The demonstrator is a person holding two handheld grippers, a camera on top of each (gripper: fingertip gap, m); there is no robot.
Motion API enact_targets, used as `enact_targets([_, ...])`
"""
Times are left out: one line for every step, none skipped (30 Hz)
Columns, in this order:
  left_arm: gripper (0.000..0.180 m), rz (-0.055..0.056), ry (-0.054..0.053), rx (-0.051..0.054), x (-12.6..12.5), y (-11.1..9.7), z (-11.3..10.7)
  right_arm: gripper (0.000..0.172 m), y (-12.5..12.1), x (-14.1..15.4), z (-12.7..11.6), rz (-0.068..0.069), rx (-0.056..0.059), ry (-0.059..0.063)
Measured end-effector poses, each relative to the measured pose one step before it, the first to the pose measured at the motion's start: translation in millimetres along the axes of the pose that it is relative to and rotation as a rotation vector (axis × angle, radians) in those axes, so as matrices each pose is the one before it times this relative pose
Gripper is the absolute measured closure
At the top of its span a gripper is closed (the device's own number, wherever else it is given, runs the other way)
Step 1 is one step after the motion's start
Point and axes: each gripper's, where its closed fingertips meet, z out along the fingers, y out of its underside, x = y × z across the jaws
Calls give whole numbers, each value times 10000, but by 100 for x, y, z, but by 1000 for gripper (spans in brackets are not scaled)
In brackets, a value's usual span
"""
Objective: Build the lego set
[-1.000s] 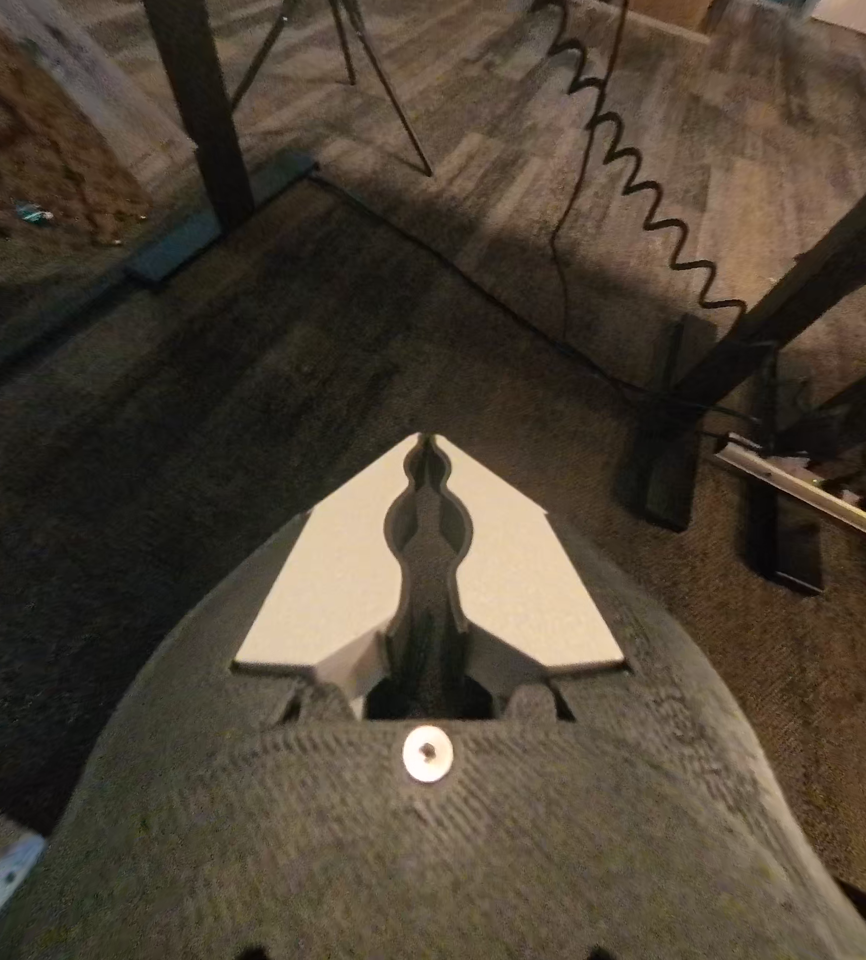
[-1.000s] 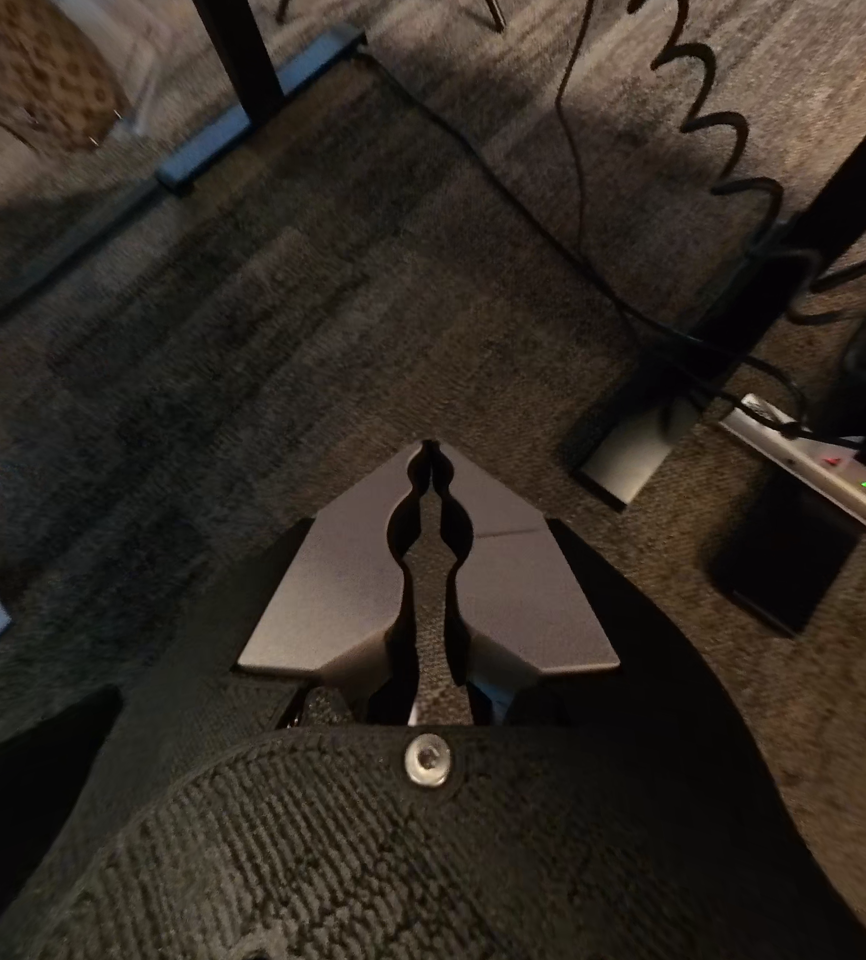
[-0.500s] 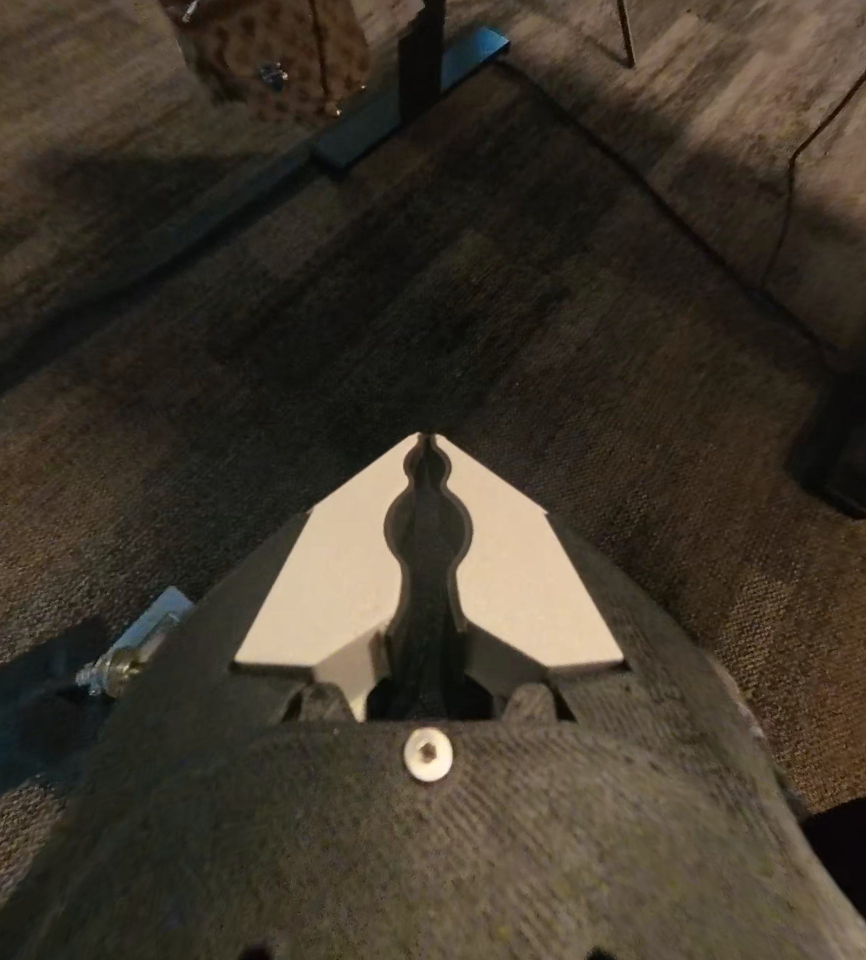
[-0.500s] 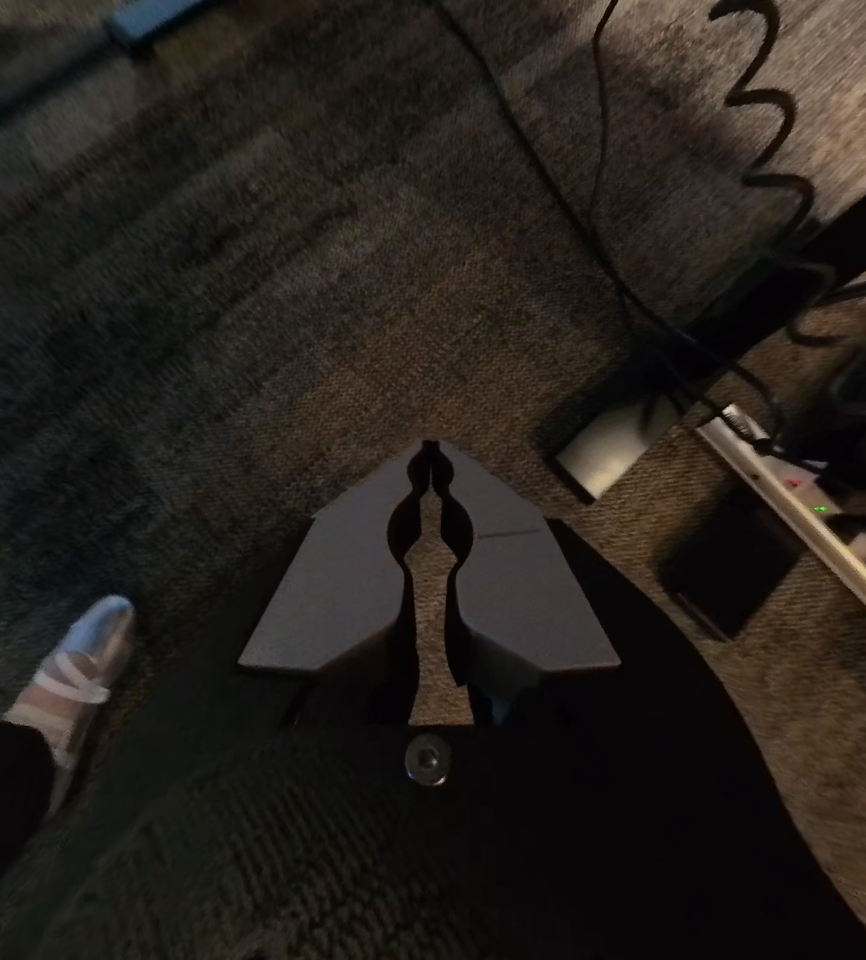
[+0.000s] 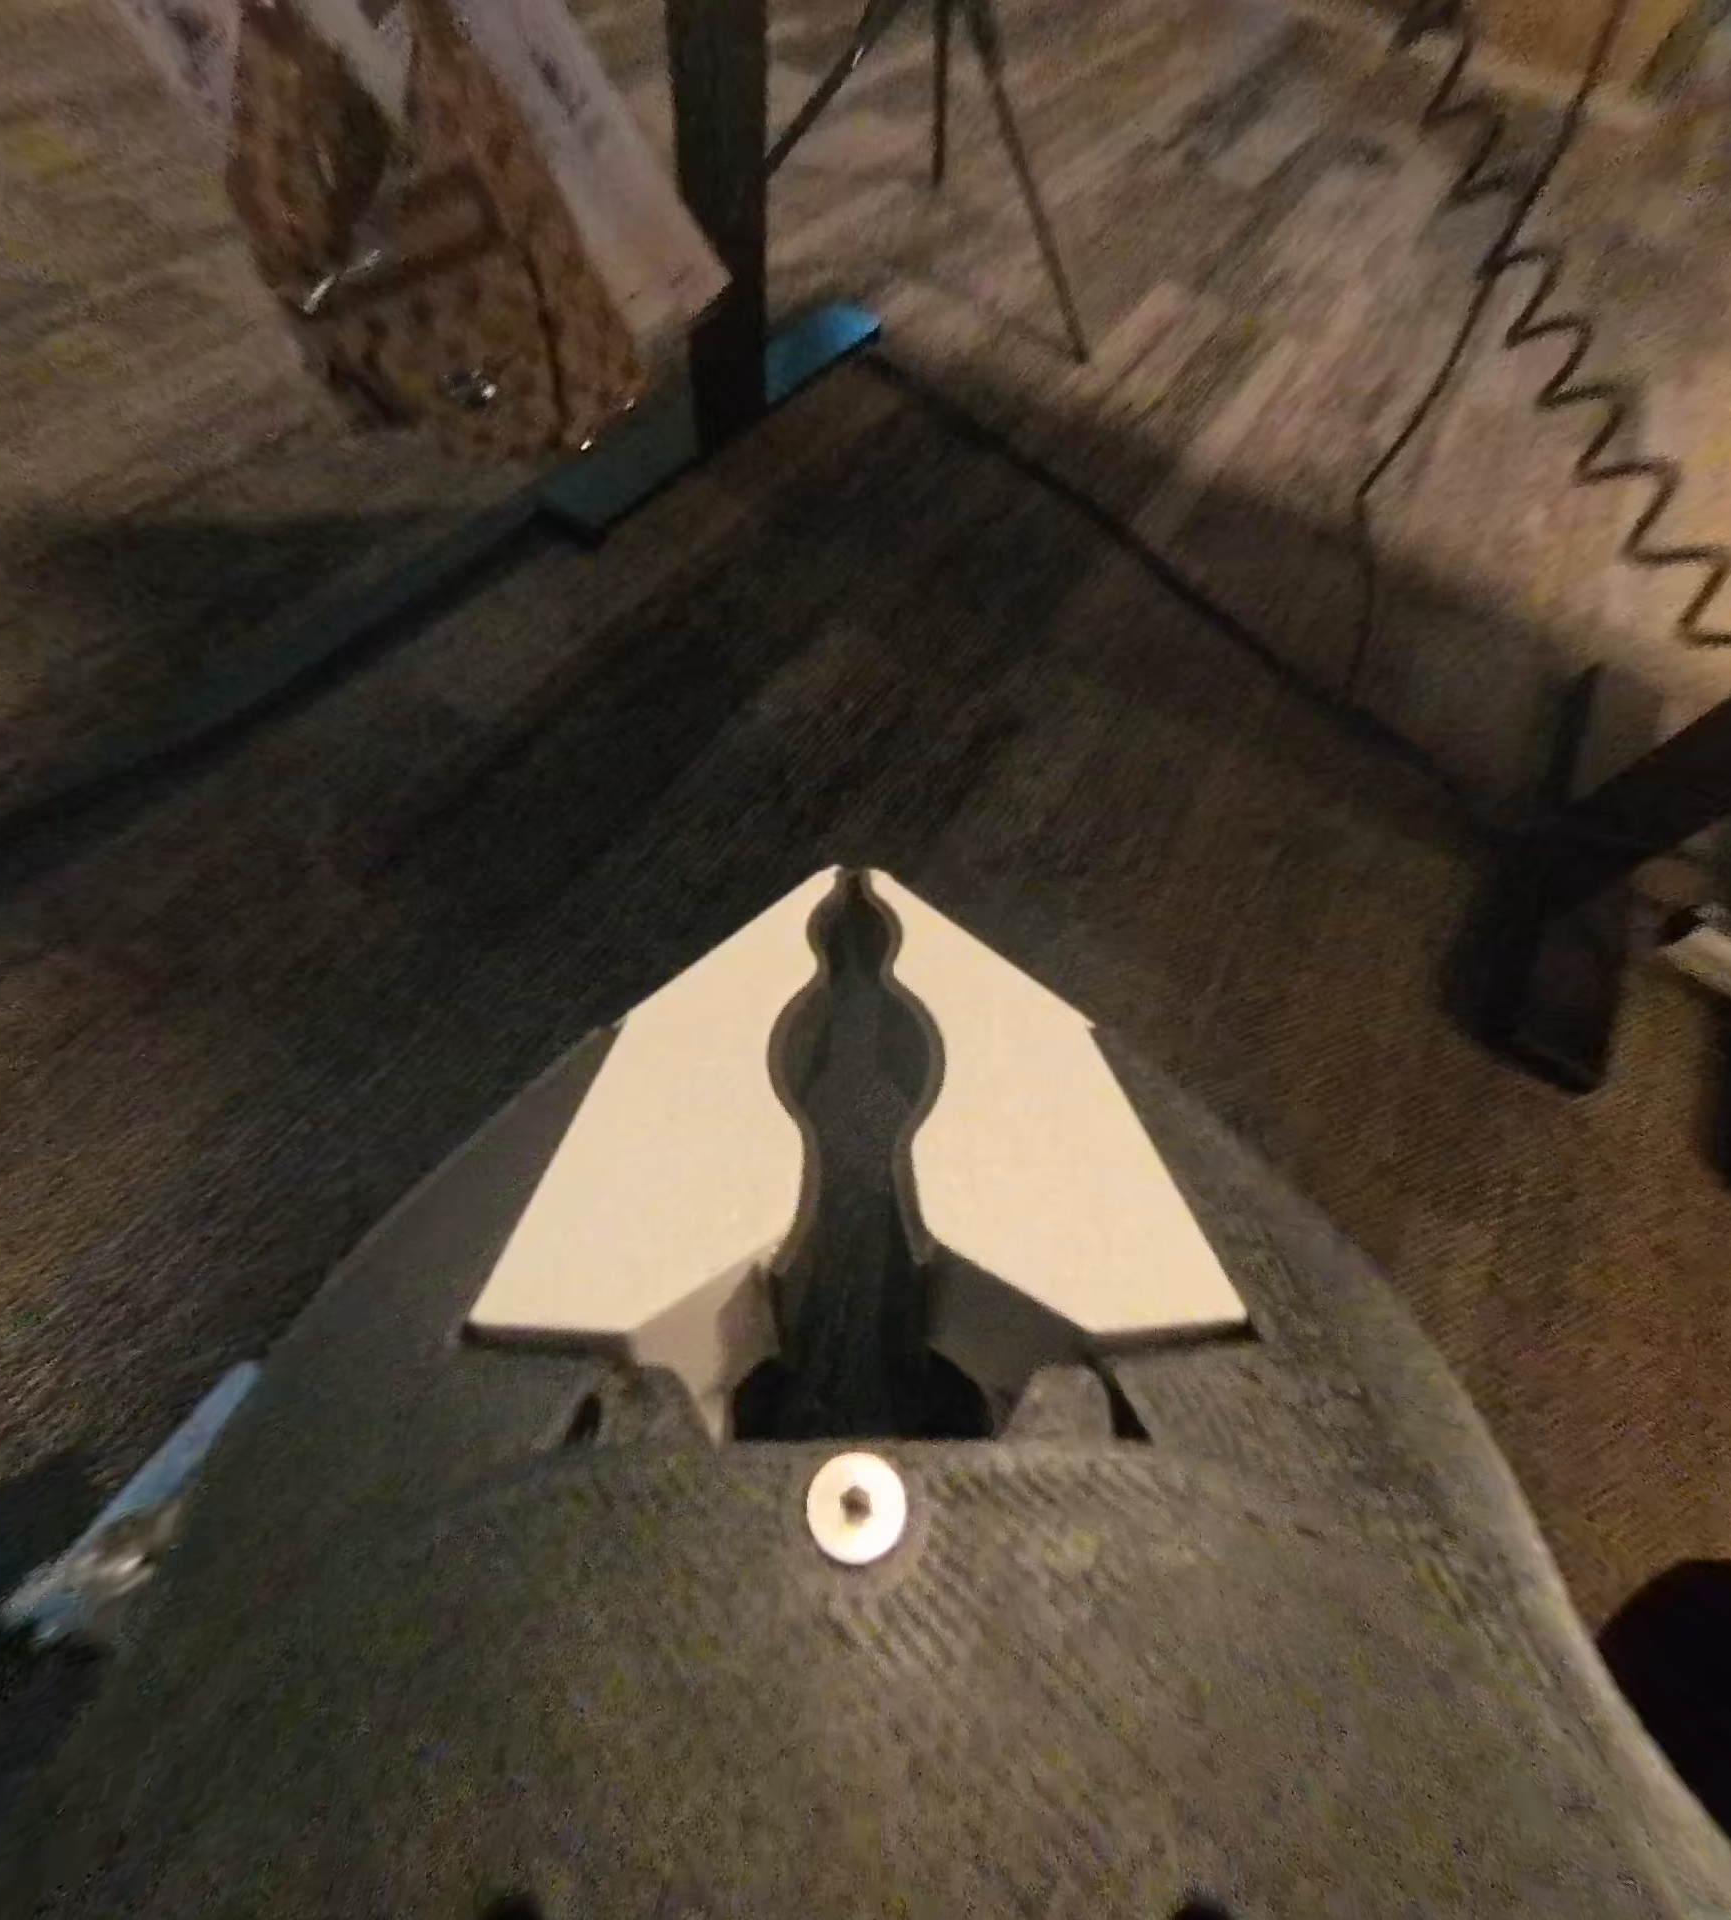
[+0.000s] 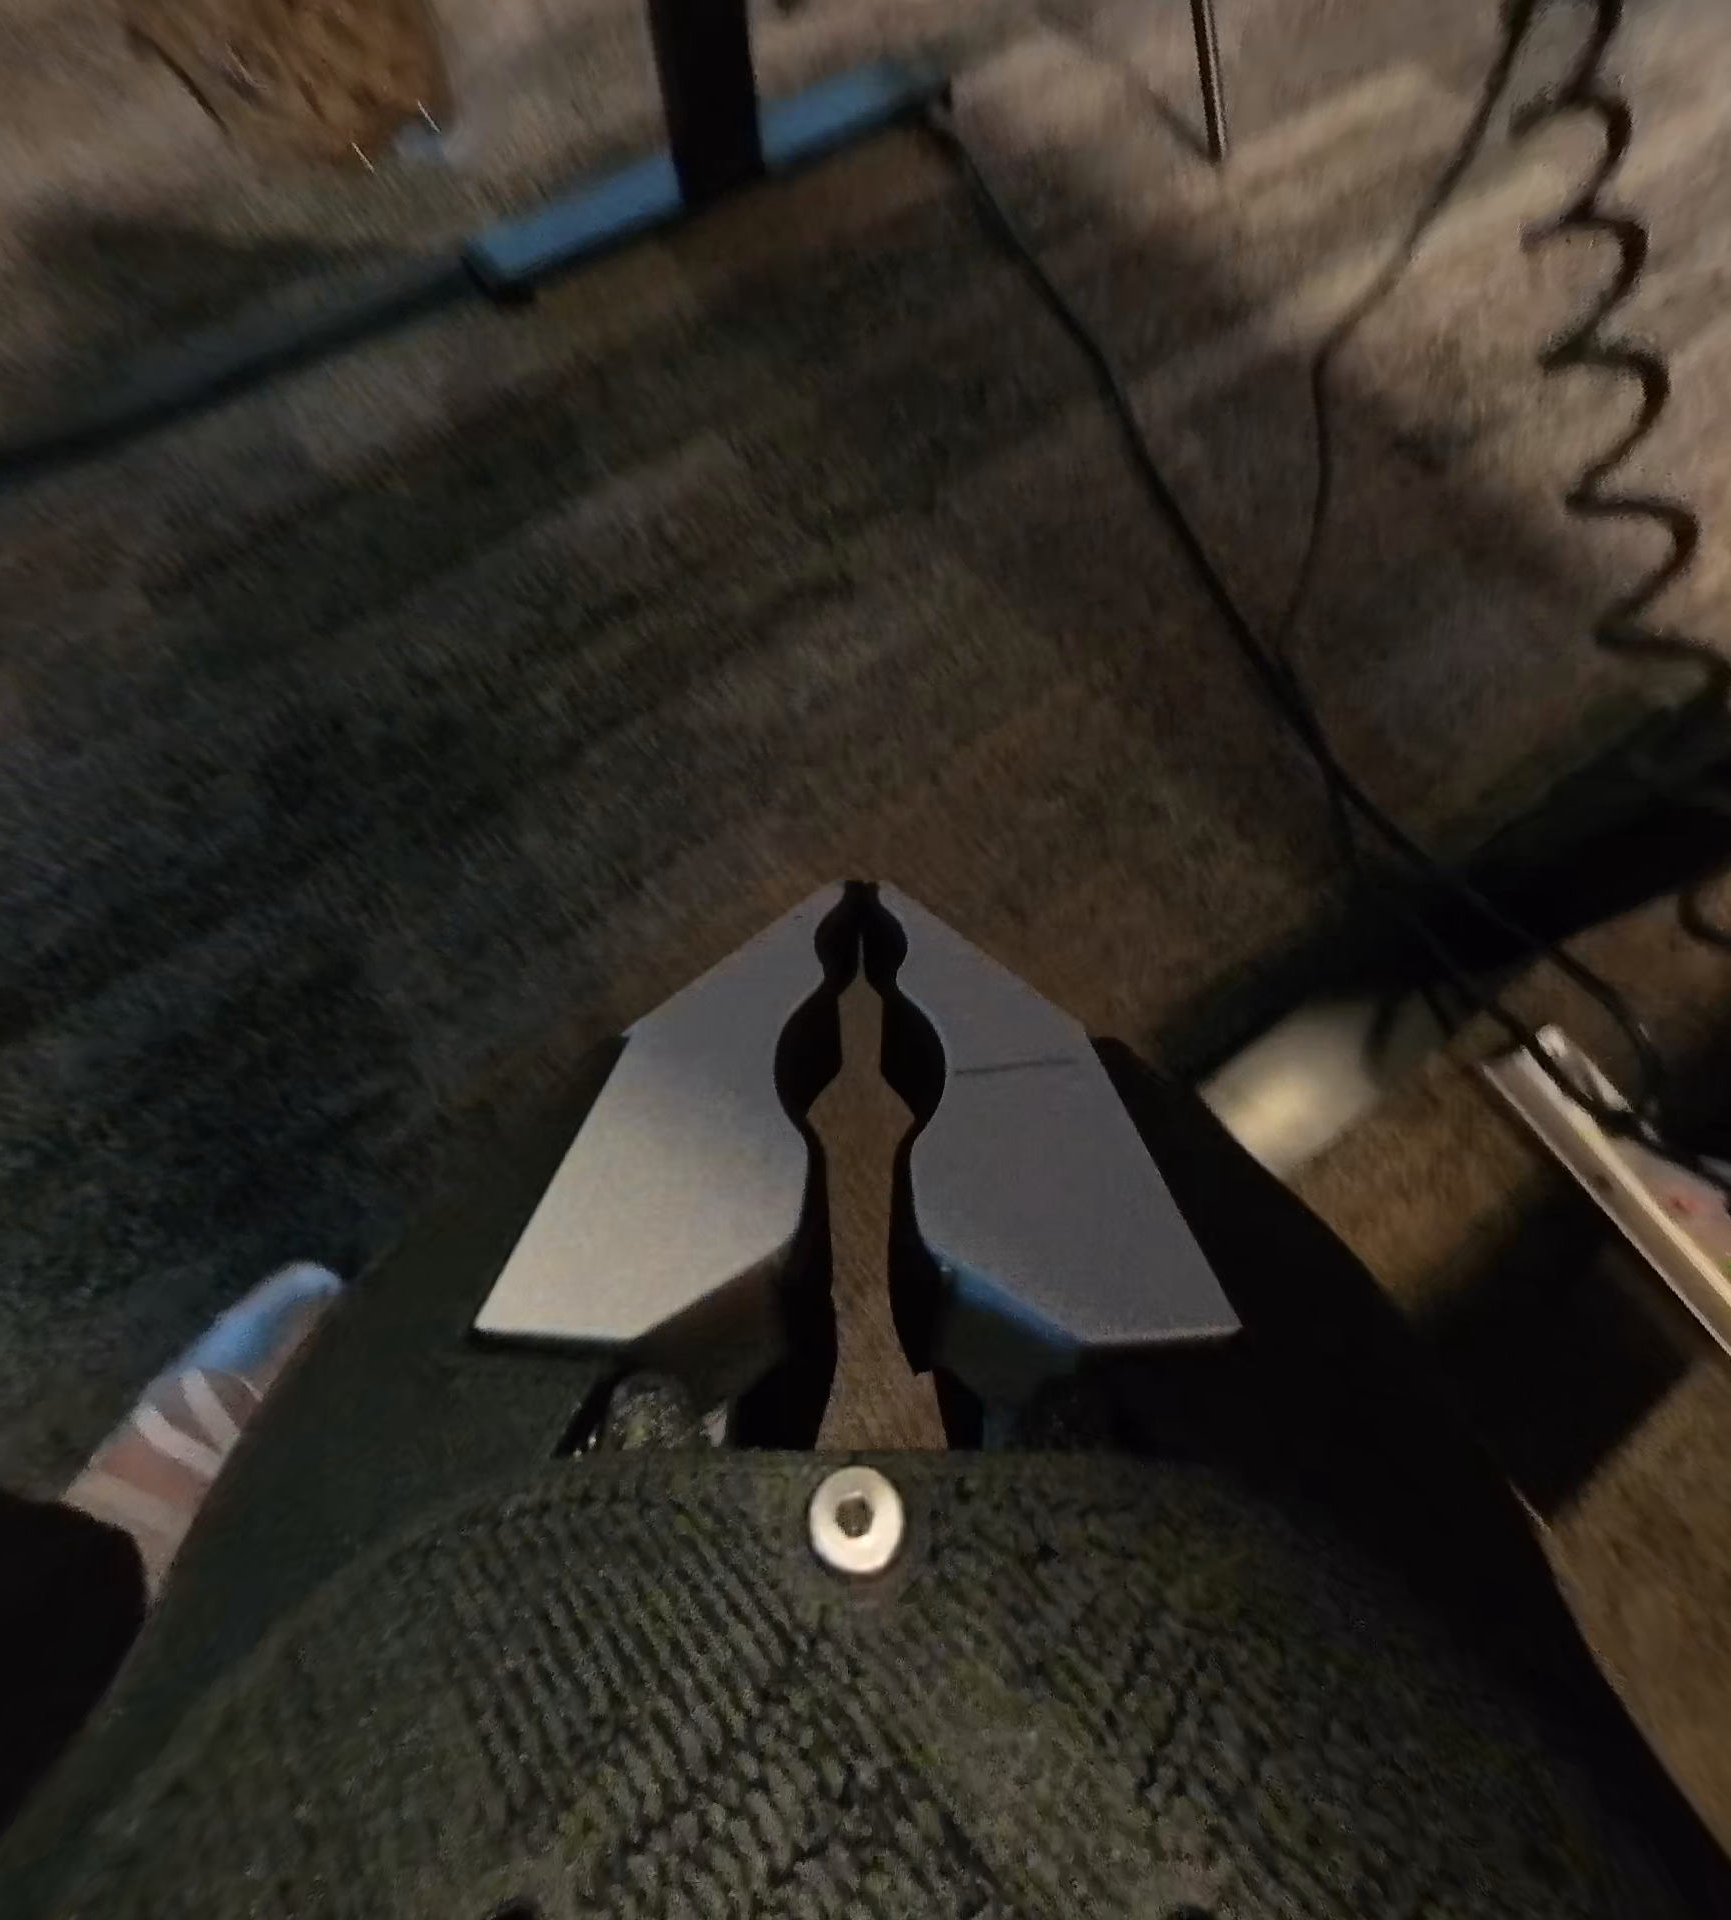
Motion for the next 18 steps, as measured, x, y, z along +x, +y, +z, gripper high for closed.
enact_targets([180,-289,188,230,648,-448,-53,172,-792,-850,-133,-8,269,-159])
enact_targets([180,-303,198,218,688,-561,-109,172,-837,-847,-200,-61,270,-136])
enact_targets([180,-186,243,252,774,-824,-288,172,-1083,-764,-323,-68,322,-83])
enact_targets([180,4,143,322,641,-1199,-575,172,-1698,-774,-643,66,484,-69])
enact_targets([180,63,-117,407,293,-1478,-934,172,-2705,-929,-1107,180,812,-127])
enact_targets([180,-160,-319,318,53,-1342,-1330,172,-3543,-932,-1487,137,1082,-96])
enact_targets([180,-339,-195,251,303,-1266,-1641,172,-3725,-695,-1587,79,1032,36])
enact_targets([180,-331,82,255,744,-1250,-1811,172,-3491,-535,-1537,71,809,21])
enact_targets([180,-230,192,206,961,-1247,-1855,172,-3114,-512,-1493,75,593,-93])
enact_targets([180,-71,264,76,1107,-1206,-1755,172,-2672,-431,-1473,83,388,-157])
enact_targets([180,285,439,-82,1360,-1124,-1705,172,-2178,-322,-1494,108,186,-189])
enact_targets([180,597,361,-168,1185,-1122,-1737,172,-1758,-298,-1601,136,26,-228])
enact_targets([180,746,166,-156,767,-1167,-1873,172,-1436,-309,-1745,104,-46,-238])
enact_targets([180,717,62,-81,433,-1233,-2045,172,-1183,-264,-1908,9,-66,-178])
enact_targets([180,519,29,25,220,-1281,-2158,172,-959,-167,-1998,-86,-80,-75])
enact_targets([180,207,57,101,194,-1242,-2216,172,-803,-29,-2037,-131,-93,27])
enact_targets([180,14,156,167,344,-1186,-2182,172,-714,69,-2032,-104,-74,91])
enact_targets([180,-78,137,189,392,-1046,-2087,172,-740,62,-1962,-15,-11,106])
